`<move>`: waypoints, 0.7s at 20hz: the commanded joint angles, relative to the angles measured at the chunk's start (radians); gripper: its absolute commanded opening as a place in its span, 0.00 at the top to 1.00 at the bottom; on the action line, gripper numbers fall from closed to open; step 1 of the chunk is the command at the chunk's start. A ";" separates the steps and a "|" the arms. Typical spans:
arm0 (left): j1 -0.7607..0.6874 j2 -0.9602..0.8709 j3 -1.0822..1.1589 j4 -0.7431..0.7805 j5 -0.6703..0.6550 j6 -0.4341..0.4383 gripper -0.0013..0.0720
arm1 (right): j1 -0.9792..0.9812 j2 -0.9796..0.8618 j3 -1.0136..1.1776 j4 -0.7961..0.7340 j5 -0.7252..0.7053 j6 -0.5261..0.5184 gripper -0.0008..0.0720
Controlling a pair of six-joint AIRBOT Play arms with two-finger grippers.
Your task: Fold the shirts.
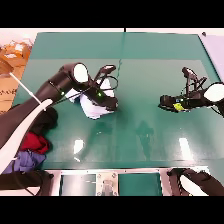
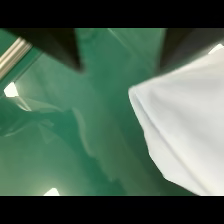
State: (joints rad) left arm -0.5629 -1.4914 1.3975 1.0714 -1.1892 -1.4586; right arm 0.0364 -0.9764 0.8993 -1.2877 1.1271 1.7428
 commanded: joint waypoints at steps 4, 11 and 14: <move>0.287 0.002 0.034 0.064 -0.103 0.007 0.14 | -0.008 -0.062 0.001 0.172 -0.027 -0.058 0.39; 0.538 0.000 -0.086 0.076 0.005 0.014 0.00 | 0.149 -0.341 0.021 0.407 -0.257 -0.196 0.39; 0.508 -0.024 -0.115 0.061 0.095 0.029 0.00 | 0.202 -0.488 0.092 0.459 -0.267 -0.212 0.40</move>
State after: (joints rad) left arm -0.0635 -1.4986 1.3117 1.1370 -1.1835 -1.4452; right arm 0.1852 -1.3384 0.9432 -0.9089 0.9134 1.5654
